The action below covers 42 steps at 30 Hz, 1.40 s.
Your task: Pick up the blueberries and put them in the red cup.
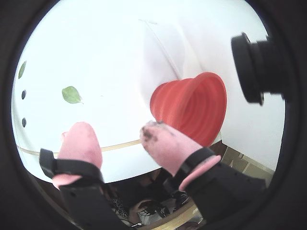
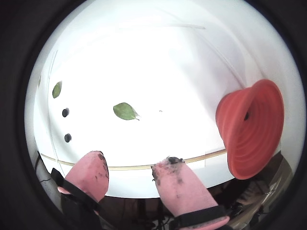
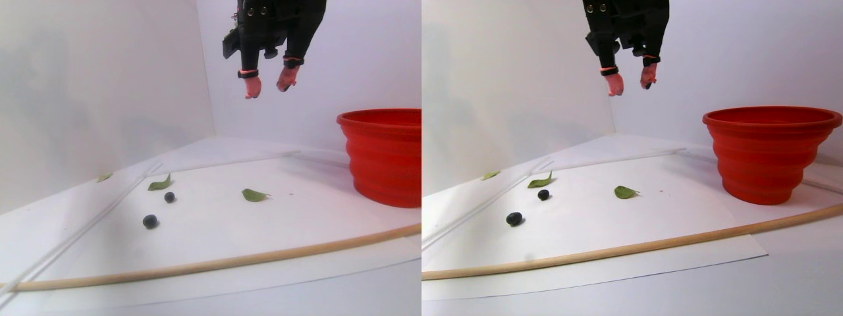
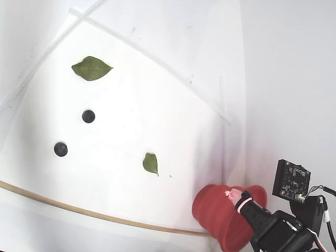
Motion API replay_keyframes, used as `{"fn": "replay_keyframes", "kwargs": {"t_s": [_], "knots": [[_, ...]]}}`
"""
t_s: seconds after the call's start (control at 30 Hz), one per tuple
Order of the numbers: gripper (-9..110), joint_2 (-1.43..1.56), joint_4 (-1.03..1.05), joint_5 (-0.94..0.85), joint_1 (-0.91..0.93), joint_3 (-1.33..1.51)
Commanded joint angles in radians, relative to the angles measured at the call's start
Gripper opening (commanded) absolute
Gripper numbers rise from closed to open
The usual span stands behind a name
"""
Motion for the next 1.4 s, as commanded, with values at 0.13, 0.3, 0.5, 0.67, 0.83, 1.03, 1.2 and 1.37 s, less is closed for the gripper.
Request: {"fn": "replay_keyframes", "kwargs": {"t_s": [0.13, 0.3, 0.5, 0.67, 0.83, 1.03, 1.2, 1.37], "knots": [[18, 0.106, 0.014, 0.025, -0.097, 0.009], [18, 0.117, 0.015, 0.023, -0.152, 0.035], [18, 0.092, 0.015, 0.021, -0.204, 0.048], [18, 0.06, 0.0, 0.023, -0.236, 0.054], [18, 0.026, -0.04, 0.017, -0.276, 0.075], [18, -0.026, -0.089, 0.023, -0.327, 0.089], [18, -0.075, -0.127, 0.041, -0.368, 0.089], [18, -0.147, -0.193, 0.049, -0.4, 0.094]]}}
